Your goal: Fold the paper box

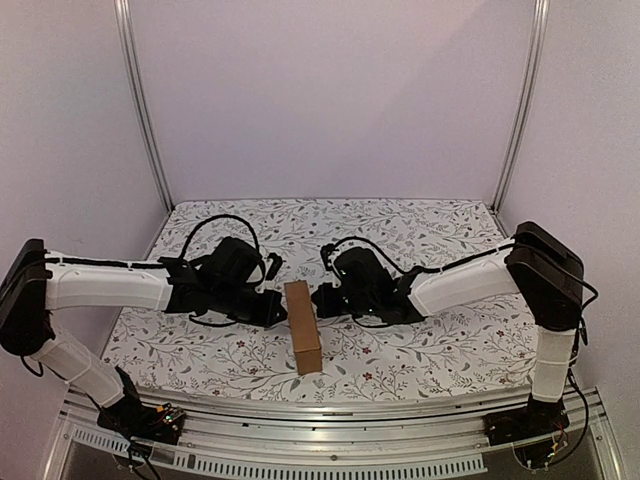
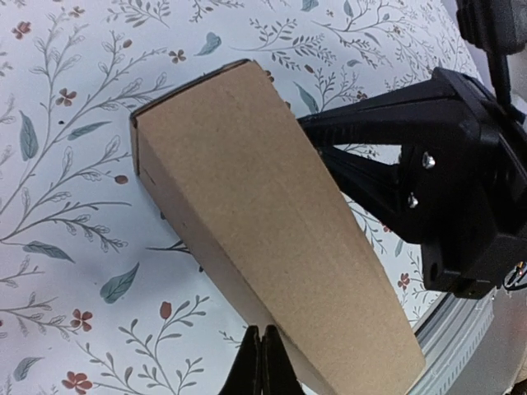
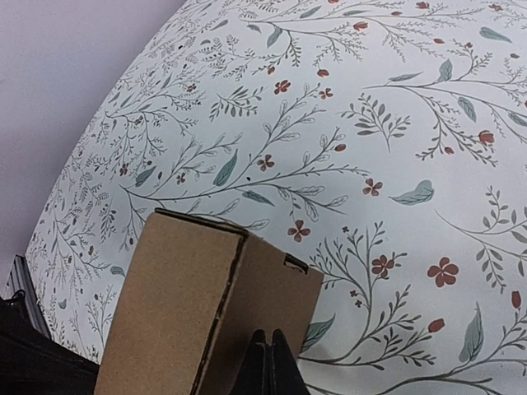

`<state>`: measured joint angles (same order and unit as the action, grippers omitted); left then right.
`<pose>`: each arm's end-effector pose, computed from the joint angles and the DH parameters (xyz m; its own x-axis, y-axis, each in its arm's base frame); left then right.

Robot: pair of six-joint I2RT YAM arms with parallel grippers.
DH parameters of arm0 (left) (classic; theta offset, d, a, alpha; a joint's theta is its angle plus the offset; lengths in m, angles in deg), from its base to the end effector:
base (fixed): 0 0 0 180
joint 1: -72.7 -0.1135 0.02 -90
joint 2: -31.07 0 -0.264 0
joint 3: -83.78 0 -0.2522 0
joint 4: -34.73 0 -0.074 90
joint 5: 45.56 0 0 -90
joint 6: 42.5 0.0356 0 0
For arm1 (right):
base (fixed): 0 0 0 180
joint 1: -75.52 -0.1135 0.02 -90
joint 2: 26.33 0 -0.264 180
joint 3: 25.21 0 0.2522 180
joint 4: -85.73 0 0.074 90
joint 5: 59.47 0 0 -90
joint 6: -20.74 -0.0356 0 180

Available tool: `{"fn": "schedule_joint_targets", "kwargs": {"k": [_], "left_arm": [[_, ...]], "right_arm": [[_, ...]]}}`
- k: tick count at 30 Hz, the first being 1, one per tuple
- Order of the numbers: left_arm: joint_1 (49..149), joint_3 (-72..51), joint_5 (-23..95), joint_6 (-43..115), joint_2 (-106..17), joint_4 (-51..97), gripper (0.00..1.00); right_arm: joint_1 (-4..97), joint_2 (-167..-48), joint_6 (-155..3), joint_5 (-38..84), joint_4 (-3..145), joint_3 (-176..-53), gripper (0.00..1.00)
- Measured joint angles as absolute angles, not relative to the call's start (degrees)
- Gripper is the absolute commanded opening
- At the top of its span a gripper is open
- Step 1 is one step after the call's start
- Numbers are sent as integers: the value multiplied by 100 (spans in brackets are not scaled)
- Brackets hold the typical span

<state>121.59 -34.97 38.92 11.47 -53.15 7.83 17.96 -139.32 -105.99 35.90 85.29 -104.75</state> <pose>0.1921 -0.2254 0.1941 -0.8717 0.1084 -0.4780 0.3438 0.8303 -0.4386 0.2305 0.3564 0.1565 -0.7173 -0.0186 -0.6965 -0.4612 0.7620 0.4546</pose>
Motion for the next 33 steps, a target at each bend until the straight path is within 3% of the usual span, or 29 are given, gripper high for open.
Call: {"fn": "schedule_joint_targets", "kwargs": {"k": [18,33], "left_arm": [[12159,-3624,4010,1125,-5199,767,0],[12239,-3622,3927,981,-5318,892,0]], "right_arm": [[2128,-13377,-10527,2464,8370,-9447,0],[2126,-13770,-11248,1734,9124,-9325,0]]}}
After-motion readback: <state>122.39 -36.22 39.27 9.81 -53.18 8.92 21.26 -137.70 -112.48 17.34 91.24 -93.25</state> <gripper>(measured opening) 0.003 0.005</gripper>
